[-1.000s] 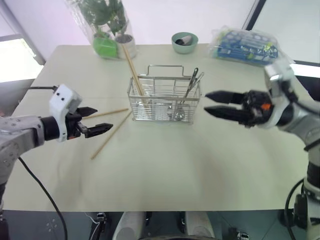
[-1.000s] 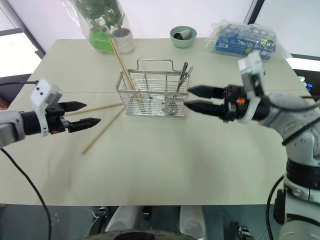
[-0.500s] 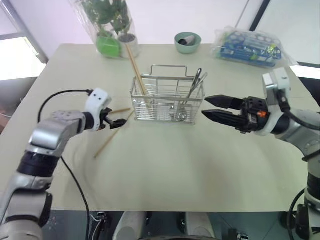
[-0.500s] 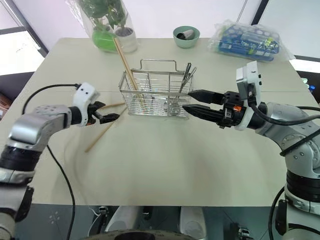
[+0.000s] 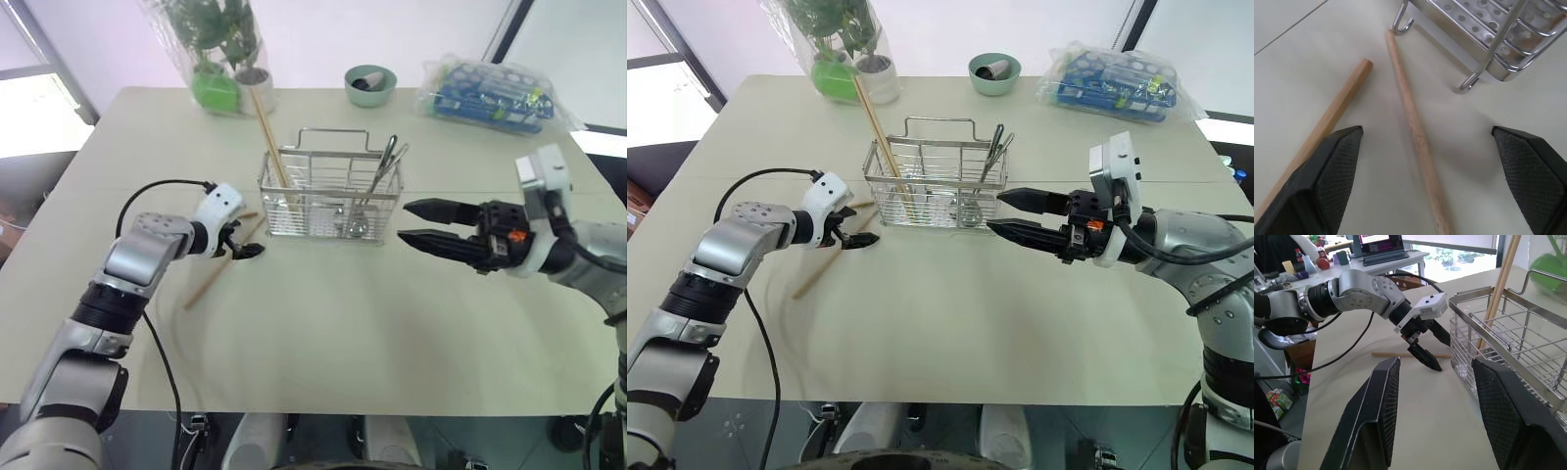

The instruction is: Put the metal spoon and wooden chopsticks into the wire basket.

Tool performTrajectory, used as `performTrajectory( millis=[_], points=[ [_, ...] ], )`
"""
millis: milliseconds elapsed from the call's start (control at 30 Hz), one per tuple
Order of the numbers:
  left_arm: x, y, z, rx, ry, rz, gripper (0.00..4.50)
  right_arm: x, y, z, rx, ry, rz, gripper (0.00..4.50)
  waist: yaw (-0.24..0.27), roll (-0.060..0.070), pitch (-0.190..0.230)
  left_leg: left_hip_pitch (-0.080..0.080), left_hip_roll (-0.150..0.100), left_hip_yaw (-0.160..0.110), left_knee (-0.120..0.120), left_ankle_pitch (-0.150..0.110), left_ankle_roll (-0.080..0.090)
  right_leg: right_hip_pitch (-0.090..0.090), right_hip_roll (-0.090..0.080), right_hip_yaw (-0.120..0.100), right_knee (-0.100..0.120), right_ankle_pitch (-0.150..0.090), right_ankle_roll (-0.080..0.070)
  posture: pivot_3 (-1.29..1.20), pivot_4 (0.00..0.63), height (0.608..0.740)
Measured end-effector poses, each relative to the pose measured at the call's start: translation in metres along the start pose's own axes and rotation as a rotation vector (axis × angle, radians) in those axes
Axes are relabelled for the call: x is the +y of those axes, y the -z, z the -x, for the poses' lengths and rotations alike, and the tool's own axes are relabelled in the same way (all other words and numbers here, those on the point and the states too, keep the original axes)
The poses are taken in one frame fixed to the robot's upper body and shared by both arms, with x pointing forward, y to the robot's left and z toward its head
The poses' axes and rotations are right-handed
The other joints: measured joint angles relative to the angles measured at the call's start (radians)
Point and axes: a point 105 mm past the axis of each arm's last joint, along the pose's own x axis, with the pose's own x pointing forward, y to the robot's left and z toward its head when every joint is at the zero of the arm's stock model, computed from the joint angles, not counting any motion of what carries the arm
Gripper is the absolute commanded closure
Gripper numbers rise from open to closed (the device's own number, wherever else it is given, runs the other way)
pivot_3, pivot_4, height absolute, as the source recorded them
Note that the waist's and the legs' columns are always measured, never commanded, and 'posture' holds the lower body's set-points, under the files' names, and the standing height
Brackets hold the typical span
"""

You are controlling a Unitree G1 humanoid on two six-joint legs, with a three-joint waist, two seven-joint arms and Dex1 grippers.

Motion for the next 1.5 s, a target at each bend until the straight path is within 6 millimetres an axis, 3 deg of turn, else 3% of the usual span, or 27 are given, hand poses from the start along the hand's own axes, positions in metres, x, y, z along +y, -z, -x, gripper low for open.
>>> performTrajectory(
  millis=[200, 467, 600, 833, 1000, 1100, 1267, 1500],
  points=[
    [-0.003, -0.003, -0.003, -0.022, 0.001, -0.004, 4.42, 0.0, -0.001, 0.001, -0.002, 0.002, 0.008, 2.09, 0.001, 0.0, -0.001, 0.001, 0.0, 0.0, 0.001, 0.0, 0.0, 0.002, 0.0, 0.0, 0.0, 0.0, 0.0, 0.0, 0.15, 0.687],
    [0.013, 0.005, 0.006, -0.004, -0.107, 0.075, 4.49, 0.001, -0.003, 0.002, -0.004, -0.018, 0.02, 2.09, -0.004, 0.0, -0.002, 0.001, 0.0, 0.0, 0.001, 0.0, 0.0, 0.001, 0.0, 0.0, 0.0, 0.001, 0.001, 0.0, 0.15, 0.687],
    [0.022, 0.011, 0.021, -0.024, -0.177, 0.166, 4.49, 0.0, -0.003, 0.003, 0.002, -0.016, 0.043, 2.09, -0.013, -0.001, -0.001, 0.0, 0.001, 0.0, 0.001, 0.0, 0.0, 0.0, 0.001, 0.0, 0.0, 0.001, 0.001, 0.0, 0.15, 0.687],
    [0.03, -0.019, 0.056, -0.147, -0.265, 0.216, 4.49, -0.007, 0.001, 0.002, 0.011, -0.004, 0.041, 2.09, -0.002, -0.002, 0.0, -0.001, 0.0, 0.0, 0.001, 0.0, 0.0, 0.0, 0.001, -0.001, 0.0, 0.001, 0.001, 0.0, 0.15, 0.687],
    [0.019, -0.019, 0.047, -0.127, -0.227, 0.232, 4.49, -0.01, 0.001, -0.001, 0.003, -0.003, 0.042, 2.09, 0.001, -0.002, 0.0, -0.001, 0.0, 0.0, 0.002, 0.0, 0.0, 0.0, 0.001, -0.001, 0.0, 0.001, 0.001, 0.0, 0.15, 0.687],
    [0.003, -0.018, 0.031, -0.094, -0.165, 0.218, 3.66, -0.011, 0.0, -0.005, -0.001, -0.007, 0.047, 2.09, 0.0, -0.002, 0.0, -0.001, 0.0, 0.0, 0.002, 0.0, 0.0, 0.0, 0.001, -0.001, 0.0, 0.001, 0.001, 0.0, 0.15, 0.687],
    [-0.009, -0.02, 0.021, -0.068, -0.113, 0.182, 1.18, -0.012, -0.001, -0.005, -0.004, 0.008, 0.051, 2.09, -0.002, -0.002, 0.0, -0.001, 0.0, 0.0, 0.002, 0.0, 0.0, 0.0, 0.001, -0.001, 0.0, 0.001, 0.001, 0.0, 0.15, 0.687],
    [-0.013, -0.011, 0.017, 0.006, -0.077, 0.156, 1.18, -0.015, -0.003, -0.003, -0.016, 0.042, 0.045, 2.09, 0.0, -0.002, 0.0, -0.001, 0.0, 0.0, 0.002, 0.0, 0.0, 0.0, 0.001, -0.001, 0.0, 0.001, 0.001, 0.0, 0.15, 0.687]
  ],
)
